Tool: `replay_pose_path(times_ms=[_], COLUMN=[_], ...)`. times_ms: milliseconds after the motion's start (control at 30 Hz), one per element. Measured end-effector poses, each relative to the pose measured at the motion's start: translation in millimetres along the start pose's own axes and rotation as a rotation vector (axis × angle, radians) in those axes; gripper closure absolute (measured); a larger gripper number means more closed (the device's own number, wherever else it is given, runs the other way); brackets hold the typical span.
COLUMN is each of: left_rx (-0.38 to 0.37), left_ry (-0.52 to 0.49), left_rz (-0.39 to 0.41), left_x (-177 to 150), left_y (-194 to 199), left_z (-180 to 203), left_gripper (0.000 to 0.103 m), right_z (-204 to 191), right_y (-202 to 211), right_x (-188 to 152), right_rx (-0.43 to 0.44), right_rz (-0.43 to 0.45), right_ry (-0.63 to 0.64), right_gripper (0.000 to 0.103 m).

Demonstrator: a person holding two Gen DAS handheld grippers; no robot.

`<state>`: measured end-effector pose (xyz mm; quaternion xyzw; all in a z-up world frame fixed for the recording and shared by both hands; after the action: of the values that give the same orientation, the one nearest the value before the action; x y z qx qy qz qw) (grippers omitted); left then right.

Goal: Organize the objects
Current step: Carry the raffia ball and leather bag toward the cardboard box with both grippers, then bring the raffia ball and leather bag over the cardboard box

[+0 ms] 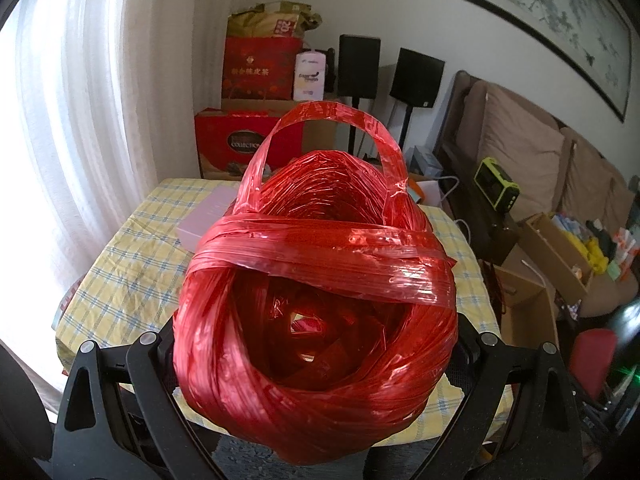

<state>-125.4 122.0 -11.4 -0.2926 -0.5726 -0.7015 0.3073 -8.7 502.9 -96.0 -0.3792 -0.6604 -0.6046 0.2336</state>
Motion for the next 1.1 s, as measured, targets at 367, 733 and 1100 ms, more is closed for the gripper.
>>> replay_pose_path(times_ms=[367, 733, 1100], left_rx=[-0.011, -0.031, -0.072], left_ry=[-0.010, -0.016, -0.054], left_rz=[-0.010, -0.015, -0.019], left_x=[-1, 0, -1], left_y=[-2, -2, -4], left_z=[10, 23, 50], left_gripper=[0.007, 0.007, 0.007], right_z=[17, 33, 38], right_y=[-5, -6, -8], right_x=[-2, -2, -2], right_rx=[-0.027, -0.048, -0.060], right_rz=[-0.012, -0.019, -0.023], right_ry=[-0.028, -0.060, -0.062], right_gripper=[0.014, 0.014, 0.014])
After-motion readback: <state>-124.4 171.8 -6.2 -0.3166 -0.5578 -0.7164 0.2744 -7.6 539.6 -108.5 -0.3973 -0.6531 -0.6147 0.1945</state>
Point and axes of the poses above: each gripper's, at about its wrist camera, not at the fingertips, and y roughly against the way its jaws point, z to its right, x to its top, the point moved 3 cm from there along -y, roughly the way its jaws point, and after that the axes turned 5 degrees about -x, right-handed, at the moved point
